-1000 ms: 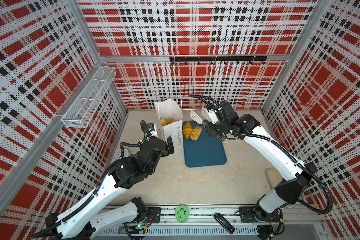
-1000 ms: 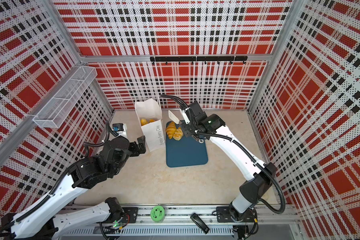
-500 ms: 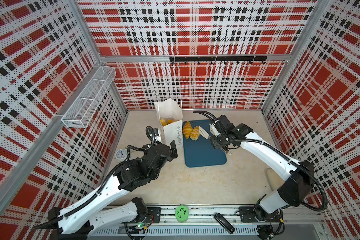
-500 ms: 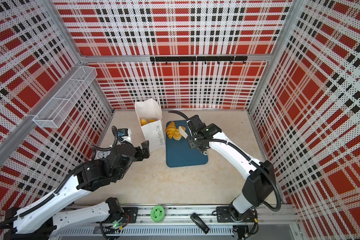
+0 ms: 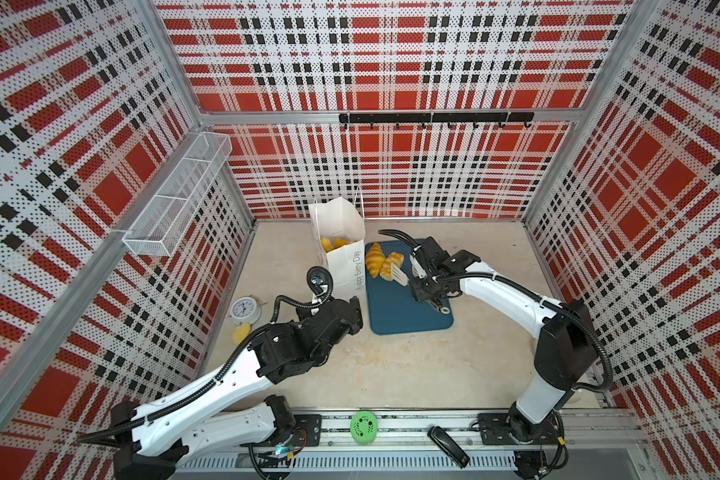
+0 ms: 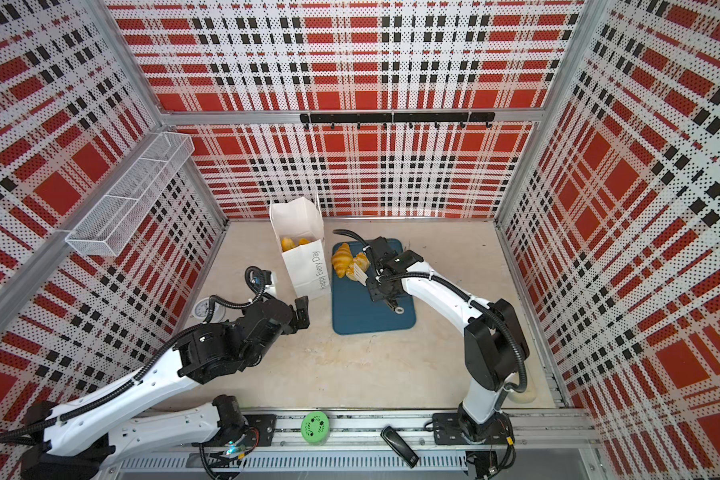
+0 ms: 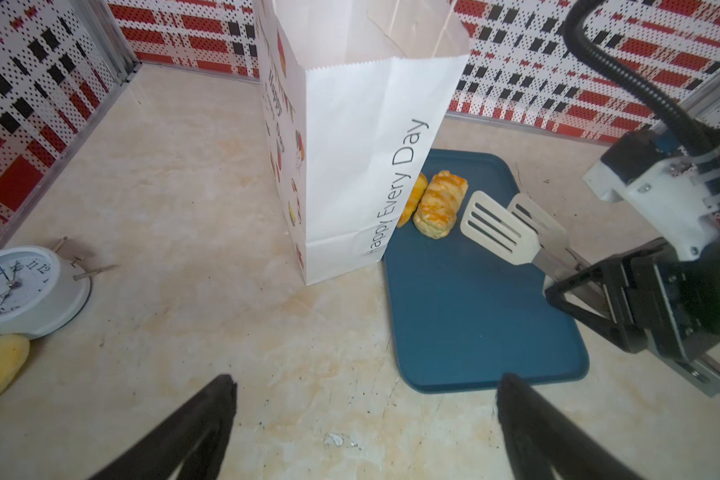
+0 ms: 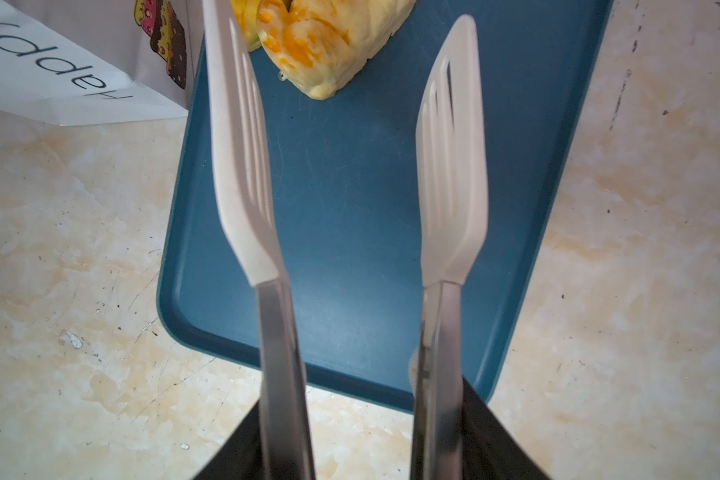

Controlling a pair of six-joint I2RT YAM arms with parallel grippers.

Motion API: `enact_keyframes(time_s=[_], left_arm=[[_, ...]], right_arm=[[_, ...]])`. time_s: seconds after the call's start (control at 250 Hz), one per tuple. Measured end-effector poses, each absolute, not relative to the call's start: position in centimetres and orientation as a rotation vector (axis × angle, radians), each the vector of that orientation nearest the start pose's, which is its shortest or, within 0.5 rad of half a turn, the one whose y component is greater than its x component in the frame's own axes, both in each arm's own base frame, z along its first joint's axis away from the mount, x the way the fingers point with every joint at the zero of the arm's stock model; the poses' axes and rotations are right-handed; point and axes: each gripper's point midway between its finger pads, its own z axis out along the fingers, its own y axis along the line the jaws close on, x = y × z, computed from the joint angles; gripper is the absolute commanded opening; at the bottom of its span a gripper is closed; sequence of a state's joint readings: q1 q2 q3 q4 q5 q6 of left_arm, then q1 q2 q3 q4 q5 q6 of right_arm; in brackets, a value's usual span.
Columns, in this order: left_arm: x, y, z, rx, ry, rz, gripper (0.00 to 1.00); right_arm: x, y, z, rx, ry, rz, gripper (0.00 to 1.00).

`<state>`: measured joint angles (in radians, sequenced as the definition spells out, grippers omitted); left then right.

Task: Place the fake bread into the paper bag
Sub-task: 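Move the open tongs down to the flaky pastry on the tray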

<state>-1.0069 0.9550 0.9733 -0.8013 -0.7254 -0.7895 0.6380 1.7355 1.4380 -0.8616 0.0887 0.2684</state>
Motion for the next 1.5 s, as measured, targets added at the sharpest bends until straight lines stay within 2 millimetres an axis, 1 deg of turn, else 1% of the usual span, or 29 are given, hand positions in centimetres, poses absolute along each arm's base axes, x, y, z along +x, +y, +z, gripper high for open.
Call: enact_keyframes(time_s=[0.12, 0.212, 0.308, 0.636, 0.868, 1.044, 1.14, 1.245, 1.337, 1.501], left_arm=[[23.1, -16.1, 24.0, -0.095, 2.16, -0.187, 0.99], [23.1, -16.5, 23.5, -0.093, 2.174, -0.186, 0.99], [23.1, -16.7, 23.3, -0.092, 2.182, -0.183, 0.99], [23.0, -17.2, 22.7, -0.087, 2.203, -0.191, 0.99], [23.1, -17.4, 22.3, -0.083, 2.213, -0.18, 0.99], [23.1, -17.6, 22.0, -0.072, 2.224, -0.173, 0.99], [23.1, -17.6, 21.9, -0.07, 2.225, -0.171, 0.99], [23.1, -17.7, 21.9, -0.07, 2.225, -0.171, 0.99], [23.1, -17.7, 21.9, -0.07, 2.225, -0.171, 0.99], [23.1, -17.8, 21.7, -0.065, 2.23, -0.164, 0.99]], right_arm=[[34.2, 23.9, 12.4, -0.46, 2.717, 0.161, 0.6], [34.2, 24.1, 11.4, -0.452, 2.742, 0.166, 0.61], [34.4, 24.4, 10.7, -0.445, 2.758, 0.167, 0.62], [36.0, 25.9, 10.8, -0.42, 2.744, 0.205, 0.64], [37.1, 26.7, 9.6, -0.418, 2.76, 0.194, 0.64], [38.0, 27.0, 9.5, -0.415, 2.755, 0.168, 0.59], [38.1, 26.7, 9.5, -0.418, 2.755, 0.149, 0.55], [38.0, 26.1, 9.2, -0.418, 2.764, 0.132, 0.53], [37.8, 25.0, 8.7, -0.411, 2.784, 0.104, 0.51], [37.6, 22.6, 8.5, -0.392, 2.808, 0.055, 0.53]])
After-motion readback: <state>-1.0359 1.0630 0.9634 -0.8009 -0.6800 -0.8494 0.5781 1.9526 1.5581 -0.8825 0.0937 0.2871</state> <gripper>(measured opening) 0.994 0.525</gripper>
